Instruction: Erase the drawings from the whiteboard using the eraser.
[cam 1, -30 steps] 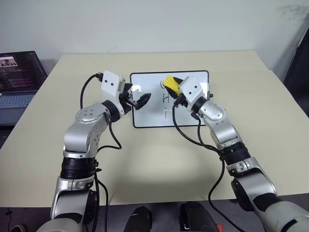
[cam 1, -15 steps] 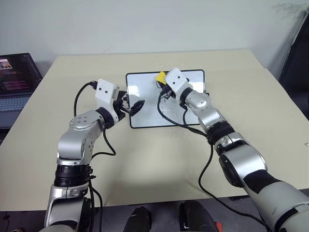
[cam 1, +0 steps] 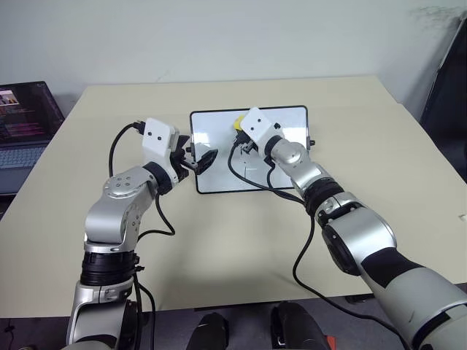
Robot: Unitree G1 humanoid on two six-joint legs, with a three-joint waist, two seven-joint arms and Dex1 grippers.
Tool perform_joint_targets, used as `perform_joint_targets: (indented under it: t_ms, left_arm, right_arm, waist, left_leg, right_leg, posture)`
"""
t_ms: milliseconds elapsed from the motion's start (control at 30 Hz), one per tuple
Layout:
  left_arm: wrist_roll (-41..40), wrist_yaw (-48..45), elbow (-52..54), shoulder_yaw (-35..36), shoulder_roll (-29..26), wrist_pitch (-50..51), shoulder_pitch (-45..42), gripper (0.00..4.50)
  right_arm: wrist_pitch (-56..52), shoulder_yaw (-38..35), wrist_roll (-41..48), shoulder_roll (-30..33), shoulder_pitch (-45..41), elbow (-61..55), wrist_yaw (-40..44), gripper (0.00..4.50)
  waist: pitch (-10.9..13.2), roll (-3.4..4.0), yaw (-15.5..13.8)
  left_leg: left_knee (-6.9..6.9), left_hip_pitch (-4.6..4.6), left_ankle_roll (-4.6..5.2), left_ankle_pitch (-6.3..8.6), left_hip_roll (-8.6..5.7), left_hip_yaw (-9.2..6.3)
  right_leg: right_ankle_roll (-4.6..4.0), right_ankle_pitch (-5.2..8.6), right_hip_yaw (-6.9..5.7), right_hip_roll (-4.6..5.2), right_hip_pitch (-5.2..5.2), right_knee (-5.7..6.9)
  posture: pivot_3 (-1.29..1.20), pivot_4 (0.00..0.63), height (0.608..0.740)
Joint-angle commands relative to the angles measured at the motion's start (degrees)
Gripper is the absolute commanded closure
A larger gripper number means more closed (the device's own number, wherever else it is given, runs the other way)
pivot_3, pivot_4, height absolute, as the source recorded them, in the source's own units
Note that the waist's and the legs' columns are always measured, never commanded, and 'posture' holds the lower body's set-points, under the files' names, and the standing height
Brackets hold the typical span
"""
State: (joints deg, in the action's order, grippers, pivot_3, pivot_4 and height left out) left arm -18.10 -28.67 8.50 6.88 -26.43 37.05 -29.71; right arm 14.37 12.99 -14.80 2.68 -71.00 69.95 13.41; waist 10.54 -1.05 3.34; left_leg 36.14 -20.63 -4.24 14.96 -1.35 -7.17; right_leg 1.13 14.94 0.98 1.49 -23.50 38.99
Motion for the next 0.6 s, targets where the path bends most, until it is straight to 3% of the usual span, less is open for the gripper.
perform_joint_targets:
  t_ms: [33, 600]
  left_arm:
    - [-0.8, -0.3, 1.2, 0.1, 0.1, -1.0, -1.0, 0.0]
    - [-0.7, -1.0, 0.3, -0.5, 1.0, -1.4, -1.8, 0.0]
  right_arm:
    - [-1.6, 0.4, -1.2, 0.7, 1.3, 1.1, -0.4, 3.17]
    - [-3.9, -1.2, -1.6, 4.7, 2.0, 0.9, -1.3, 3.18]
  waist:
    - [0.0, -0.01, 0.0]
    - [0.0, -0.04, -0.8]
  left_leg:
    - [0.01, 0.02, 0.0, 0.0, 0.0, 0.0]
    - [0.29, 0.01, -0.02, -0.02, -0.01, -0.19]
  right_leg:
    - [-0.02, -0.01, 0.0, -0.03, 0.02, 0.0]
    - [-0.05, -0.09, -0.04, -0.13, 0.2, -0.01]
  posture:
    - [0.0, 0.15, 0.74]
    - [0.0, 0.15, 0.74]
